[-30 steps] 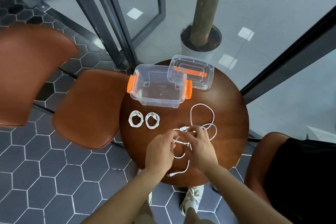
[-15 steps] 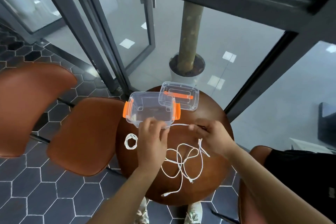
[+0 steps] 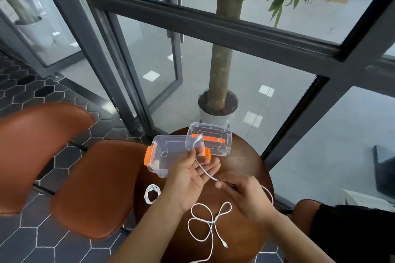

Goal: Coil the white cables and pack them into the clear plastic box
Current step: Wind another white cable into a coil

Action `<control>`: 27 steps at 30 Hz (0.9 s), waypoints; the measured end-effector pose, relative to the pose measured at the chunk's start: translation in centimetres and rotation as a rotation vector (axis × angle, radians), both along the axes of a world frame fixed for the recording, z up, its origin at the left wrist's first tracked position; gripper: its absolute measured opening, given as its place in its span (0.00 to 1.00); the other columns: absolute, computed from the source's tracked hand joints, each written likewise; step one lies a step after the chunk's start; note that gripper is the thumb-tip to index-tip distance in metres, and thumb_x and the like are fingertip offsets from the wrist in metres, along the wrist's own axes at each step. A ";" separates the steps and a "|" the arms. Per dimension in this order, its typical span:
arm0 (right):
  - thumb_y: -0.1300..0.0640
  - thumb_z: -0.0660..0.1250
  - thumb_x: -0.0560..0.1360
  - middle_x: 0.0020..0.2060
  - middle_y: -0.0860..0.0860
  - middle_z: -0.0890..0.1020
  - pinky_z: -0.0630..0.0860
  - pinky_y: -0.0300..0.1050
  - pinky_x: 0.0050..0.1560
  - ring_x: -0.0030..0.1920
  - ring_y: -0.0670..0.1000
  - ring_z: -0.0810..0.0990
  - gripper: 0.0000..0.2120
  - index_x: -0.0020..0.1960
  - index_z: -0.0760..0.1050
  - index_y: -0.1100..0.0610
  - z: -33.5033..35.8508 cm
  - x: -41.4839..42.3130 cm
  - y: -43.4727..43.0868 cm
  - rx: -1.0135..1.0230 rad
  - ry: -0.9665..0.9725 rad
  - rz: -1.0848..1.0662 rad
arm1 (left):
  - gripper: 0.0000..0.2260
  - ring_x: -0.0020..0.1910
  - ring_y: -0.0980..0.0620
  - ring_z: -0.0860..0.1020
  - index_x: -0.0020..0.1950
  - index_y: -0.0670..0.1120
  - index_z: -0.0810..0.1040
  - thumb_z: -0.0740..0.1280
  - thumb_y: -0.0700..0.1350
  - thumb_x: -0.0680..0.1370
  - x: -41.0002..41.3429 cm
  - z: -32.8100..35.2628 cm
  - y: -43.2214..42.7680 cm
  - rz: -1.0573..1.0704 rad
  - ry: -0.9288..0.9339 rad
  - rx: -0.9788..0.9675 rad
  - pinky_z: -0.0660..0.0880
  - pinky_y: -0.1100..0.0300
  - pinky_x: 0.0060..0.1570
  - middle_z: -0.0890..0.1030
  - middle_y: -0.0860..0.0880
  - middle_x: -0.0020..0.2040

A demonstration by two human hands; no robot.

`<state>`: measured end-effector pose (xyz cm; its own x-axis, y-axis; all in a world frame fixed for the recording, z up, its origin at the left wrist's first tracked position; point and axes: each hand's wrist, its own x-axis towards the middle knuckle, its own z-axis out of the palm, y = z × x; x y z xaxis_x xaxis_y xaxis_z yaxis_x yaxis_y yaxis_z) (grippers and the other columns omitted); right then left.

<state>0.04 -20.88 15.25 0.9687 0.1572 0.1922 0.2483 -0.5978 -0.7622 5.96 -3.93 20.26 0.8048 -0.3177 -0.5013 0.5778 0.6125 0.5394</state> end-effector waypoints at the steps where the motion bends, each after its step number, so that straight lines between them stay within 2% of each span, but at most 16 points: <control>1: 0.43 0.66 0.80 0.35 0.39 0.78 0.75 0.42 0.40 0.38 0.44 0.78 0.09 0.44 0.77 0.46 0.1 0.0 0.0 0.004 -0.004 0.000 | 0.13 0.45 0.39 0.85 0.49 0.42 0.79 0.58 0.46 0.84 0.0 0.3 0.1 -0.029 -0.014 -0.001 0.77 0.43 0.55 0.82 0.40 0.39; 4: 0.45 0.65 0.81 0.30 0.38 0.72 0.66 0.34 0.37 0.34 0.42 0.72 0.16 0.36 0.68 0.43 0.5 0.2 -0.1 -0.035 0.046 0.042 | 0.12 0.43 0.41 0.85 0.46 0.43 0.77 0.58 0.48 0.83 0.3 1.0 0.6 -0.090 -0.036 -0.015 0.77 0.46 0.51 0.85 0.39 0.44; 6: 0.43 0.62 0.82 0.29 0.41 0.72 0.68 0.39 0.36 0.32 0.44 0.73 0.18 0.35 0.65 0.43 0.4 0.3 -0.6 -0.035 0.169 0.084 | 0.11 0.43 0.43 0.86 0.47 0.44 0.78 0.60 0.48 0.80 0.7 1.4 1.0 -0.115 -0.065 -0.017 0.76 0.47 0.51 0.86 0.40 0.46; 8: 0.41 0.61 0.82 0.29 0.42 0.74 0.72 0.44 0.38 0.32 0.44 0.76 0.18 0.35 0.67 0.43 0.0 0.3 -1.6 -0.062 0.308 0.116 | 0.12 0.45 0.44 0.86 0.51 0.44 0.82 0.61 0.48 0.78 1.1 1.8 1.7 -0.142 -0.095 -0.022 0.76 0.50 0.50 0.86 0.41 0.47; 10: 0.41 0.62 0.81 0.28 0.41 0.76 0.72 0.43 0.38 0.31 0.41 0.75 0.17 0.35 0.70 0.43 0.0 0.4 -2.4 -0.128 0.427 0.108 | 0.14 0.47 0.44 0.86 0.52 0.43 0.85 0.62 0.46 0.78 1.5 2.1 2.5 -0.164 -0.101 -0.032 0.78 0.52 0.47 0.86 0.41 0.48; 14: 0.46 0.66 0.80 0.23 0.41 0.78 0.72 0.39 0.37 0.26 0.40 0.76 0.16 0.34 0.75 0.46 1.6 2.7 -2.7 -0.178 0.560 -0.045 | 0.14 0.49 0.39 0.85 0.58 0.39 0.81 0.60 0.43 0.79 1.7 2.7 3.5 -0.319 -0.153 0.084 0.80 0.52 0.43 0.85 0.36 0.54; 16: 0.52 0.70 0.79 0.22 0.46 0.76 0.72 0.43 0.32 0.23 0.45 0.73 0.16 0.34 0.76 0.55 2.9 4.6 -2.3 -0.022 0.550 -0.170 | 0.14 0.50 0.37 0.85 0.60 0.36 0.79 0.58 0.41 0.82 1.4 2.6 3.3 -0.437 -0.230 0.261 0.80 0.52 0.43 0.84 0.35 0.54; 18: 0.56 0.71 0.77 0.23 0.52 0.73 0.68 0.44 0.28 0.24 0.53 0.70 0.15 0.36 0.76 0.63 4.8 6.2 -1.5 0.188 0.535 -0.221 | 0.13 0.51 0.37 0.85 0.59 0.35 0.77 0.57 0.40 0.84 1.0 2.5 3.0 -0.546 -0.312 0.429 0.80 0.53 0.43 0.85 0.35 0.52; 22: 0.58 0.69 0.79 0.24 0.53 0.72 0.63 0.42 0.27 0.24 0.51 0.66 0.12 0.42 0.80 0.67 7.8 7.8 0.7 0.344 0.592 -0.173 | 0.11 0.49 0.41 0.86 0.56 0.36 0.77 0.57 0.40 0.85 0.8 2.2 2.9 -0.707 -0.401 0.674 0.78 0.57 0.40 0.86 0.38 0.50; 23: 0.58 0.68 0.79 0.24 0.52 0.74 0.64 0.43 0.28 0.24 0.50 0.68 0.11 0.43 0.81 0.66 8.2 7.8 1.2 0.305 0.562 -0.176 | 0.11 0.49 0.43 0.86 0.55 0.37 0.77 0.58 0.40 0.85 0.9 2.1 3.0 -0.722 -0.412 0.732 0.78 0.57 0.40 0.86 0.39 0.50; 25: 0.57 0.67 0.78 0.25 0.47 0.78 0.69 0.41 0.31 0.24 0.46 0.73 0.08 0.45 0.82 0.59 8.8 7.4 2.0 0.030 0.386 -0.170 | 0.11 0.49 0.45 0.86 0.55 0.38 0.78 0.58 0.41 0.84 0.9 1.7 3.3 -0.710 -0.406 0.819 0.78 0.56 0.42 0.87 0.41 0.49; 26: 0.55 0.67 0.79 0.28 0.46 0.81 0.69 0.37 0.33 0.27 0.43 0.76 0.05 0.47 0.81 0.54 9.1 6.9 2.6 -0.114 0.291 -0.138 | 0.11 0.48 0.46 0.86 0.55 0.39 0.79 0.58 0.41 0.84 0.9 1.5 3.5 -0.681 -0.391 0.842 0.79 0.55 0.44 0.87 0.42 0.49; 27: 0.55 0.67 0.79 0.32 0.46 0.83 0.69 0.33 0.33 0.29 0.41 0.77 0.03 0.50 0.79 0.52 9.2 6.3 3.1 -0.170 0.242 -0.100 | 0.11 0.48 0.46 0.86 0.56 0.39 0.79 0.58 0.41 0.84 0.9 1.3 3.6 -0.636 -0.374 0.850 0.80 0.54 0.46 0.87 0.43 0.48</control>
<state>6.34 -17.75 24.41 0.9954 0.0688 -0.0663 0.0055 -0.7339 -0.6793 6.83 -0.37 21.56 0.7634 -0.3941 -0.5118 0.3688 -0.3845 0.8462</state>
